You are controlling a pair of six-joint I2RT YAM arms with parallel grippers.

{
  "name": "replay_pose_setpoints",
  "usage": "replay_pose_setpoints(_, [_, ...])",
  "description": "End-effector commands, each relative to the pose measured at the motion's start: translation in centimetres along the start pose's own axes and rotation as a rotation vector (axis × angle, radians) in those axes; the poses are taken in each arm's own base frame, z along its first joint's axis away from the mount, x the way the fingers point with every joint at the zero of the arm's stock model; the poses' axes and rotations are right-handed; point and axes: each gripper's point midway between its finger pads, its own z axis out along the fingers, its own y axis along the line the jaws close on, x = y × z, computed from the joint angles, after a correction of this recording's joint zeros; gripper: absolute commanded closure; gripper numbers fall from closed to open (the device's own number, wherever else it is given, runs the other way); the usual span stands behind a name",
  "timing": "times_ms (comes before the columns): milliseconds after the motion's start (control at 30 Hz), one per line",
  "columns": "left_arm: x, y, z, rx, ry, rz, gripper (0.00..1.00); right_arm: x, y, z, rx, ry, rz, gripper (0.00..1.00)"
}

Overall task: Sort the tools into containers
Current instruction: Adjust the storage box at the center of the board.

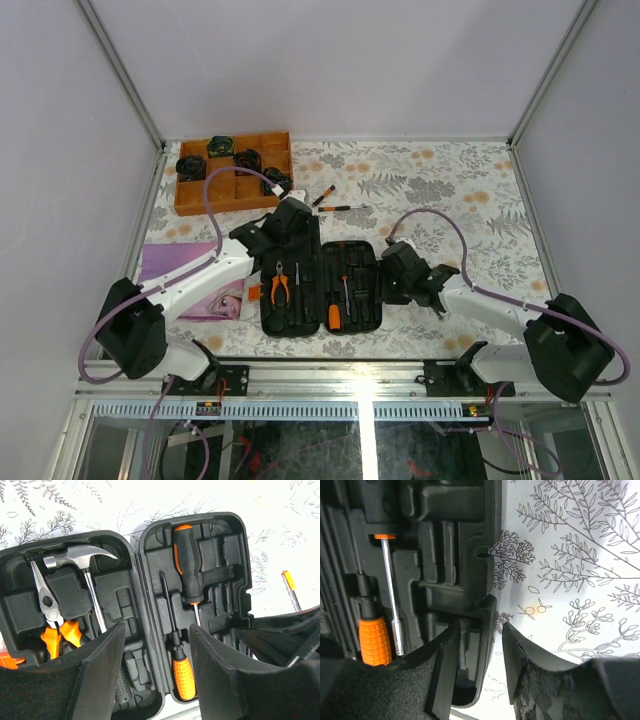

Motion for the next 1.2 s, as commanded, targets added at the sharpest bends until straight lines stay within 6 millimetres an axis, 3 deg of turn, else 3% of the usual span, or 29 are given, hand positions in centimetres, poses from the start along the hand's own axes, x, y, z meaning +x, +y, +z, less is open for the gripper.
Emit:
replay_pose_setpoints(0, [-0.9, 0.1, -1.0, 0.001, -0.055, -0.004, 0.47, -0.1, 0.9, 1.3, -0.047, -0.009, -0.054, 0.56])
replay_pose_setpoints(333, [-0.1, 1.9, -1.9, -0.043, -0.061, 0.023, 0.47, -0.2, -0.9, 2.1, 0.035, 0.025, -0.227, 0.88])
replay_pose_setpoints(633, [0.6, 2.7, -2.6, -0.054, -0.059, 0.012, 0.47, -1.1, -0.7, 1.9, 0.023, 0.032, -0.389, 0.94])
replay_pose_setpoints(833, [0.5, 2.2, -1.6, -0.049, -0.046, -0.006, 0.47, -2.0, -1.0, 1.5, 0.06, -0.006, -0.38, 0.85])
replay_pose_setpoints(967, [-0.1, 1.1, -0.6, -0.032, -0.038, -0.026, 0.47, -3.4, -1.0, 0.2, 0.081, -0.065, -0.368, 0.67])
replay_pose_setpoints(1167, [-1.6, -0.7, 1.1, -0.018, -0.046, -0.075, 0.47, -5.3, 0.8, -2.8, 0.015, -0.163, -0.327, 0.51])
